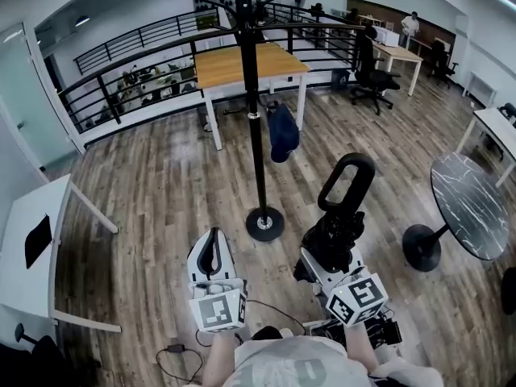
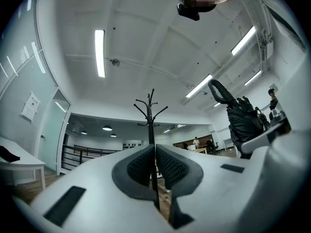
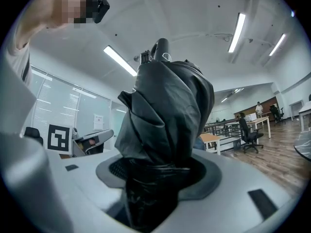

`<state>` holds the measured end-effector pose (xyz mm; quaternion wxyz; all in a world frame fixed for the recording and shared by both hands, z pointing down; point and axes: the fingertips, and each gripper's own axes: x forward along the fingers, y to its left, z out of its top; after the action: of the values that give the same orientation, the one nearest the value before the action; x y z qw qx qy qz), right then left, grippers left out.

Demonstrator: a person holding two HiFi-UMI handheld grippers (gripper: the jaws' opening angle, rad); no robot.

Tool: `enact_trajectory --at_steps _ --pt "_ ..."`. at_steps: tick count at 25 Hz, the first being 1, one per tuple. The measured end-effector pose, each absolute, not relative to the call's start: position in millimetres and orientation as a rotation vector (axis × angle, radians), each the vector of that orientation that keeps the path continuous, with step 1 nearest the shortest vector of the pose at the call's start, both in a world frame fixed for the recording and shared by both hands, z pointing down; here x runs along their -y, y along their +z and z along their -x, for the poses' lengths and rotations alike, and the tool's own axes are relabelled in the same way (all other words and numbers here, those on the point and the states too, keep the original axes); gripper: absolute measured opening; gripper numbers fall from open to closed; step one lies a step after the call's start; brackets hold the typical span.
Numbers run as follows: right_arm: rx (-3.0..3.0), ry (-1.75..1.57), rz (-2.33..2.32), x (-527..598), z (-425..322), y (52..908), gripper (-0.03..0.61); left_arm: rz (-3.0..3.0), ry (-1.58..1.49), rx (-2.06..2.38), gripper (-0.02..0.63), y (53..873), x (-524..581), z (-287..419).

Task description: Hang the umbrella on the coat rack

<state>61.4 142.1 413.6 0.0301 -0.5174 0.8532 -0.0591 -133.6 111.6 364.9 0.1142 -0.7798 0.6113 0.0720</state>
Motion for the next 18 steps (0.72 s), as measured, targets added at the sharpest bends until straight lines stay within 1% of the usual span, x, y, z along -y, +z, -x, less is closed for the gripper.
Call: enact_trajectory --at_steps 9,18 --pt "-2.682 -0.235 1.554 -154 -50 427 0.276 2.303 0.149 -1.834 0.032 375 -125 139" --pt "-2.683 -0.258 1.523 -144 -53 433 0.276 2.320 0.151 -1.793 0.032 377 -106 126"
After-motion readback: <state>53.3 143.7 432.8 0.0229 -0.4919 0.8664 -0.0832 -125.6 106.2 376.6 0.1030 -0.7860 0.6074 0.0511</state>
